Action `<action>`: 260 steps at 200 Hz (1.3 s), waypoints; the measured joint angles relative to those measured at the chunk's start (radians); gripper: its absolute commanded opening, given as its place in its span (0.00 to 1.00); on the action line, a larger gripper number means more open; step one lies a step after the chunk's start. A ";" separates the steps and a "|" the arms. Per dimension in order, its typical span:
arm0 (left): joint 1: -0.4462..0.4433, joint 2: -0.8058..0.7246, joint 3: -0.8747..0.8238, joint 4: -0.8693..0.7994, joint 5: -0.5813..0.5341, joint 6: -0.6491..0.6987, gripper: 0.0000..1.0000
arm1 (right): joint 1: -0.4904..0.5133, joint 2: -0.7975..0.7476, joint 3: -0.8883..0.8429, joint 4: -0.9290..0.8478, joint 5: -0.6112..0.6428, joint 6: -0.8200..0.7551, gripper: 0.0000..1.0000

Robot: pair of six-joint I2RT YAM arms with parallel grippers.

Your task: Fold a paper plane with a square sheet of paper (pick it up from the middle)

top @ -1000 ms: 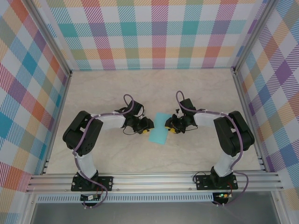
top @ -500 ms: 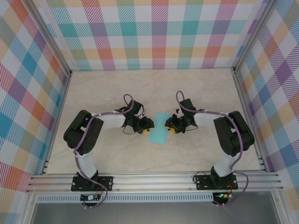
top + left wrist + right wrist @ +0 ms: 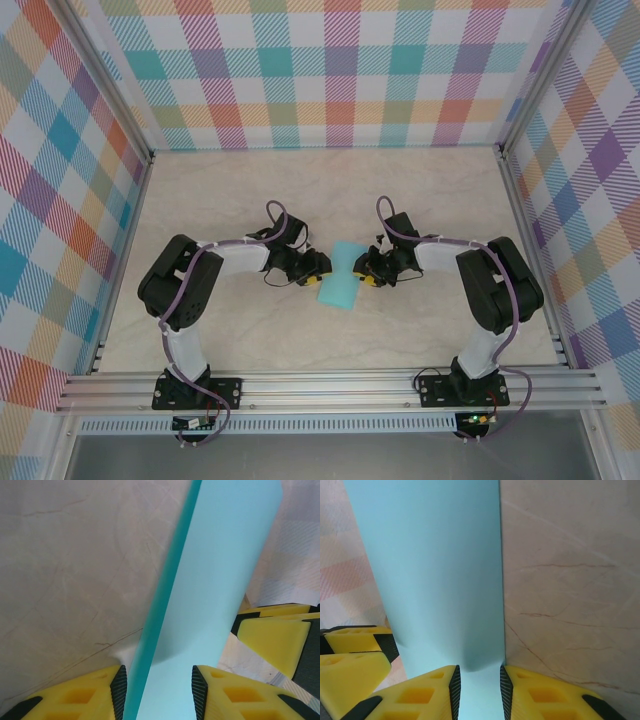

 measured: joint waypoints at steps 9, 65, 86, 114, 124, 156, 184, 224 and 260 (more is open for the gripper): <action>0.000 0.000 0.002 0.001 0.002 0.000 0.41 | 0.000 0.000 0.000 0.000 0.000 0.000 0.30; 0.000 0.000 0.005 0.005 0.025 0.003 0.41 | 0.000 0.000 0.000 0.000 0.000 0.000 0.30; 0.000 0.000 0.005 0.005 0.025 0.003 0.43 | 0.000 0.000 -0.001 0.000 0.000 0.000 0.29; 0.000 0.000 0.005 0.003 0.021 0.003 0.44 | 0.000 0.000 -0.001 0.000 0.001 0.000 0.29; 0.000 0.000 0.005 0.004 0.021 0.003 0.44 | 0.000 0.000 -0.001 0.000 0.002 0.000 0.29; 0.000 0.001 0.005 0.004 0.024 0.004 0.44 | 0.000 0.000 -0.001 0.000 0.001 0.000 0.29; -0.001 0.016 0.013 0.004 0.029 0.005 0.44 | 0.000 0.000 -0.001 0.000 0.002 0.000 0.29; -0.004 0.025 0.024 0.005 0.047 0.008 0.43 | 0.000 0.000 -0.002 0.000 0.001 0.000 0.29; -0.006 0.032 0.024 0.005 0.063 0.008 0.41 | 0.000 0.000 -0.002 0.000 0.002 -0.001 0.29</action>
